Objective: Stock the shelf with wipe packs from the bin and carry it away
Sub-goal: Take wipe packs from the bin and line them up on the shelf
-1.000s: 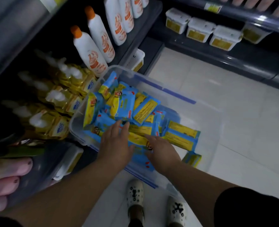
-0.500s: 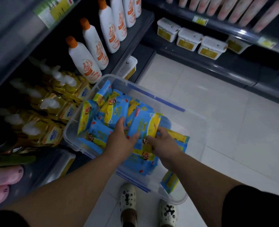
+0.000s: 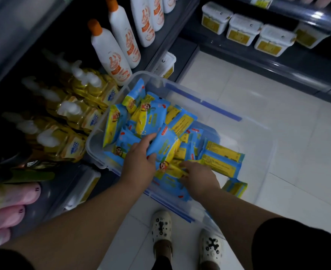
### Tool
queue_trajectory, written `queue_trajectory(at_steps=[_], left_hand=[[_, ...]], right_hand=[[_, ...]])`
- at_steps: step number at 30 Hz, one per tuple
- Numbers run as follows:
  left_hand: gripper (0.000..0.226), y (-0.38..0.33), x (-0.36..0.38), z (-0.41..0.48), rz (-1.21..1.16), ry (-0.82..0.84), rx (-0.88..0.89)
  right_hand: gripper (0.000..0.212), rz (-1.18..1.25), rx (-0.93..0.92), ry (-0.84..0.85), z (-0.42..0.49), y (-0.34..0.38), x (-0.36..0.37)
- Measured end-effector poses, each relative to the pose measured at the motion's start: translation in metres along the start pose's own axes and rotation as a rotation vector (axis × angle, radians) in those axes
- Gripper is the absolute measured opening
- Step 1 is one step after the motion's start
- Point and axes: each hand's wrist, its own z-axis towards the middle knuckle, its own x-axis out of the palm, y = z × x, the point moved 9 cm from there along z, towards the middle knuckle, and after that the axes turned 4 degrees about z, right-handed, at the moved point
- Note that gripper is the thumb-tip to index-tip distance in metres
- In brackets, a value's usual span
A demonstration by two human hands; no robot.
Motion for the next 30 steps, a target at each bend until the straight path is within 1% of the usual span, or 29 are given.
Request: queue_trajectory(at_steps=[2,4,9,12,14,16,18,21,23,26,28,30], left_hand=[[0.05,0.0,-0.004,-0.003,-0.003,0.01,-0.005],[0.05,-0.004,-0.014,-0.006,-0.009,-0.006,0.002],[0.05,-0.023,-0.059,-0.022,-0.07,-0.099,-0.036],[0.051,-0.046,-0.095,-0.038,-0.117,-0.194,-0.018],[0.051,-0.064,-0.119,-0.053,-0.133,-0.258,-0.009],[0.052,-0.084,-0.144,-0.073,-0.159,-0.327,-0.01],[0.051,-0.105,-0.168,-0.094,-0.184,-0.39,0.0],[0.049,-0.138,-0.203,-0.128,-0.2,-0.459,0.034],[0.049,-0.159,-0.227,-0.153,-0.205,-0.506,0.057],[0.052,-0.187,-0.264,-0.19,-0.287,-0.57,0.125],[0.05,-0.199,-0.287,-0.214,-0.355,-0.585,0.146],[0.048,-0.204,-0.312,-0.238,-0.391,-0.622,0.168]], right_hand=[[0.045,-0.045,-0.026,0.071,-0.006,0.009,0.001],[0.042,-0.005,-0.021,0.083,-0.013,0.014,-0.007],[0.035,0.286,0.09,-0.07,-0.036,0.007,-0.07],[0.029,0.485,0.096,-0.175,-0.058,0.014,-0.115],[0.022,0.693,0.055,-0.211,-0.075,0.027,-0.142],[0.024,0.877,-0.015,-0.213,-0.098,0.049,-0.171],[0.025,0.985,-0.095,-0.185,-0.125,0.072,-0.198],[0.026,1.072,-0.223,-0.12,-0.166,0.103,-0.234],[0.037,1.08,-0.321,-0.076,-0.194,0.123,-0.256],[0.065,1.065,-0.493,0.003,-0.24,0.157,-0.285],[0.088,0.998,-0.594,0.015,-0.267,0.178,-0.301],[0.103,0.914,-0.682,-0.002,-0.289,0.2,-0.315]])
